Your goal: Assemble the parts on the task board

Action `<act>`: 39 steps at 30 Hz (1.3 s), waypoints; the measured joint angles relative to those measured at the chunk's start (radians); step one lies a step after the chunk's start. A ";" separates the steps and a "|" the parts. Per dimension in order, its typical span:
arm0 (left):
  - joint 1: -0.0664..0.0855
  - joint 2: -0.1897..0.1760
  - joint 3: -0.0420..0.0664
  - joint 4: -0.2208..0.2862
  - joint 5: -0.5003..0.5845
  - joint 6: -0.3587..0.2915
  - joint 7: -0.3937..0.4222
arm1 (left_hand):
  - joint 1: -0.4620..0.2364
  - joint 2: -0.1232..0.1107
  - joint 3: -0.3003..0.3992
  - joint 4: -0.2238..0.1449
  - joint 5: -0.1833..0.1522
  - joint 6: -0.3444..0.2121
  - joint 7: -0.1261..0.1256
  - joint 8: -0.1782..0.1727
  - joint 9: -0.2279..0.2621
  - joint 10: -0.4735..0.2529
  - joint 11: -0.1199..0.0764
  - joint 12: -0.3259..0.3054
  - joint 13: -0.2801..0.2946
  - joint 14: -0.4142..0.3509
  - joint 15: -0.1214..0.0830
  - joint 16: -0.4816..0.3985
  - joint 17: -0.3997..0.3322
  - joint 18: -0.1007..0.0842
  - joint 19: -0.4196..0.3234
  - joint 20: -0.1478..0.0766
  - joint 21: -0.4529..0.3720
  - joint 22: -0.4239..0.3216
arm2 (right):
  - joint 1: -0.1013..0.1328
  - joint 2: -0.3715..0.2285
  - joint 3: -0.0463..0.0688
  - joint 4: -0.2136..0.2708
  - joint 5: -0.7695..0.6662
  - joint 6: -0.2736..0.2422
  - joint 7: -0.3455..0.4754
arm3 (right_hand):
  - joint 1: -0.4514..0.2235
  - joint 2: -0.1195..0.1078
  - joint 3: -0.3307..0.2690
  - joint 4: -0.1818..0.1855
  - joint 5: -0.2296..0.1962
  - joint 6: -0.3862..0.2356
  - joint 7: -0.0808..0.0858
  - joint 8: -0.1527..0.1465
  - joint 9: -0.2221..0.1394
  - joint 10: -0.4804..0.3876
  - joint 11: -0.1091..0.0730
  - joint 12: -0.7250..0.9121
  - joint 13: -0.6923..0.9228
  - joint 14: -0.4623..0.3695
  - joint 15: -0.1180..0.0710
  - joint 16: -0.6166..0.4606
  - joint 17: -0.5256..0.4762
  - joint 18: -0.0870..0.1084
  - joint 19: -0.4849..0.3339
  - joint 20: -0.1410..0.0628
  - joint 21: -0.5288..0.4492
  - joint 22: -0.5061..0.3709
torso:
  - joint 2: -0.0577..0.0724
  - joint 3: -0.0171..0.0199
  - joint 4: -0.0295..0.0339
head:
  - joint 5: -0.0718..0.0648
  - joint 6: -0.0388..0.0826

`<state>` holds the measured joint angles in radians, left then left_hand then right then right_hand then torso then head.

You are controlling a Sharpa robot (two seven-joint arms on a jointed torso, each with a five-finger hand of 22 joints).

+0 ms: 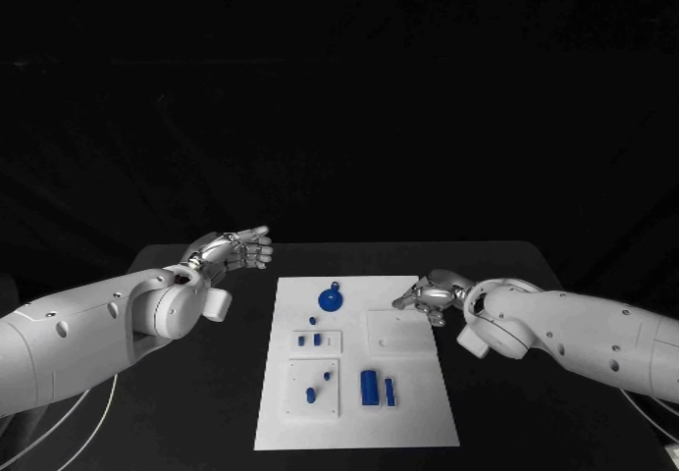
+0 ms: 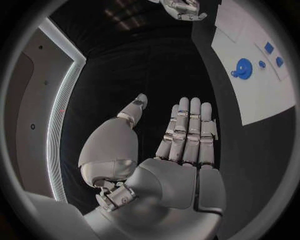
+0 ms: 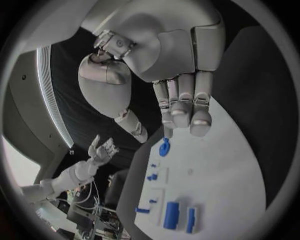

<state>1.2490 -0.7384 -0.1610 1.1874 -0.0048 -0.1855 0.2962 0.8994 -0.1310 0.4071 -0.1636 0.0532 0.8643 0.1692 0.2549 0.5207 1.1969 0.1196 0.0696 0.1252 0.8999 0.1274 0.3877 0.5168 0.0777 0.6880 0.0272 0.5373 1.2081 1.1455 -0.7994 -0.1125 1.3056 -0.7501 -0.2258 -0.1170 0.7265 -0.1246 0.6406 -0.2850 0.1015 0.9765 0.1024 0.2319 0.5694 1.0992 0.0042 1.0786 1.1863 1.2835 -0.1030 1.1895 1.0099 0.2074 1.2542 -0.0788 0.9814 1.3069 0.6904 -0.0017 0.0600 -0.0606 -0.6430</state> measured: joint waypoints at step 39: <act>0.008 0.162 0.031 -0.230 0.049 -0.014 0.026 | -0.690 0.097 -0.312 0.129 -0.039 -0.706 -0.139 -0.210 -0.406 -0.994 -0.094 -0.052 -0.110 -0.747 -0.091 -0.334 -0.407 -0.062 -0.585 -0.008 -0.446 -0.616 | -0.025 0.274 0.156 -0.446 0.481 0.041 0.365 | -0.544 0.113 -0.531 0.218 -0.070 -0.798 -0.070 -0.184 -0.442 -0.900 0.029 -1.033 -1.118 -1.106 0.137 -1.109 -0.890 -0.156 -1.112 0.125 -0.922 -1.093 | -0.091 0.0009 -0.0133 | 0.021 0.165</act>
<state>1.2571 -0.5763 -0.1300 0.9578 0.0446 -0.1998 0.3218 0.2093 -0.0336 0.0948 -0.0343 0.0145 0.1586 0.0303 0.0453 0.1149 0.2025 0.0251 0.0181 0.0156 0.1528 0.0360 0.0541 0.1095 0.0152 0.1034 0.0188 0.0913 0.5916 1.1201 -0.5259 0.0431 0.8601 -0.2695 -0.1850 0.2475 0.1827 -0.0116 0.1093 -0.0672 0.0319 0.1784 0.0320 0.0477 0.1279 0.1994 0.0330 0.0458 0.0680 0.1776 0.0341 0.0805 0.1195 0.0516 0.1421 0.0460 0.0595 0.2134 0.5995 -0.0009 0.0467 -0.0395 -0.4777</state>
